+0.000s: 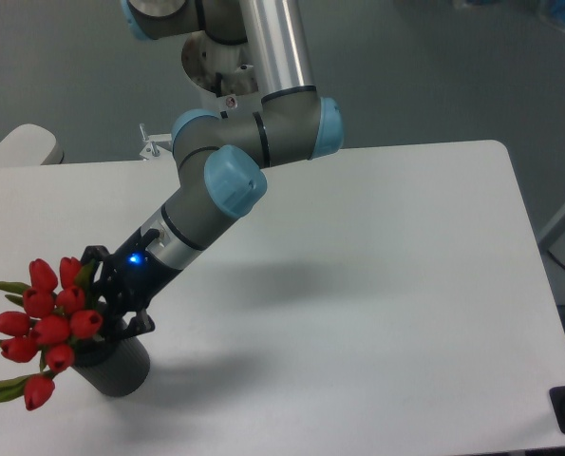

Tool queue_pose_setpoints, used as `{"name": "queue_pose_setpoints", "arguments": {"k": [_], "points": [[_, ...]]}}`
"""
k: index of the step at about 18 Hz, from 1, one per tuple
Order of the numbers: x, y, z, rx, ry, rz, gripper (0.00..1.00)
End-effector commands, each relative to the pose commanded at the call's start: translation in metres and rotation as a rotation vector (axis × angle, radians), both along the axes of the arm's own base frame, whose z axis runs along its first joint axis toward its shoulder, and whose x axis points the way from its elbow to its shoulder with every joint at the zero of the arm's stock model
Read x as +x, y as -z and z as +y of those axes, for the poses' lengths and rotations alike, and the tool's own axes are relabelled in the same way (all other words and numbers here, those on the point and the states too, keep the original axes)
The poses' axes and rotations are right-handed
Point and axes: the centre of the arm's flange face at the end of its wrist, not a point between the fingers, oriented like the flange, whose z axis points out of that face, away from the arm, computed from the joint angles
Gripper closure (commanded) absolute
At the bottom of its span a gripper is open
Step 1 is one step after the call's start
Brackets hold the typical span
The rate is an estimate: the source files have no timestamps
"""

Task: Pick up the flowers from the vase
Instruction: 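Close the gripper on the red tulip stems, then lift the gripped tulips up out of the grey vase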

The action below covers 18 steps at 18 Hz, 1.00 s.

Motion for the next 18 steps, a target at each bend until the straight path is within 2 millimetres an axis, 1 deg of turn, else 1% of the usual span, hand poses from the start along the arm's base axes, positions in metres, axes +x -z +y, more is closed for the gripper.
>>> {"name": "queue_pose_setpoints", "arguments": {"k": [2, 4, 7, 9, 10, 14, 16, 18], "points": [[0.0, -0.009, -0.001, -0.002, -0.019, -0.016, 0.56], [0.0, -0.024, -0.003, 0.011, -0.031, -0.021, 0.56], [-0.006, -0.062, -0.002, 0.036, -0.079, -0.064, 0.56], [-0.005, -0.088, -0.002, 0.051, -0.102, -0.072, 0.57], [-0.003, -0.134, -0.004, 0.074, -0.148, -0.1, 0.6], [-0.017, -0.168, -0.006, 0.109, -0.179, -0.134, 0.6], [-0.025, -0.178, -0.007, 0.121, -0.195, -0.135, 0.6], [-0.038, -0.183, -0.013, 0.138, -0.204, -0.144, 0.6]]}}
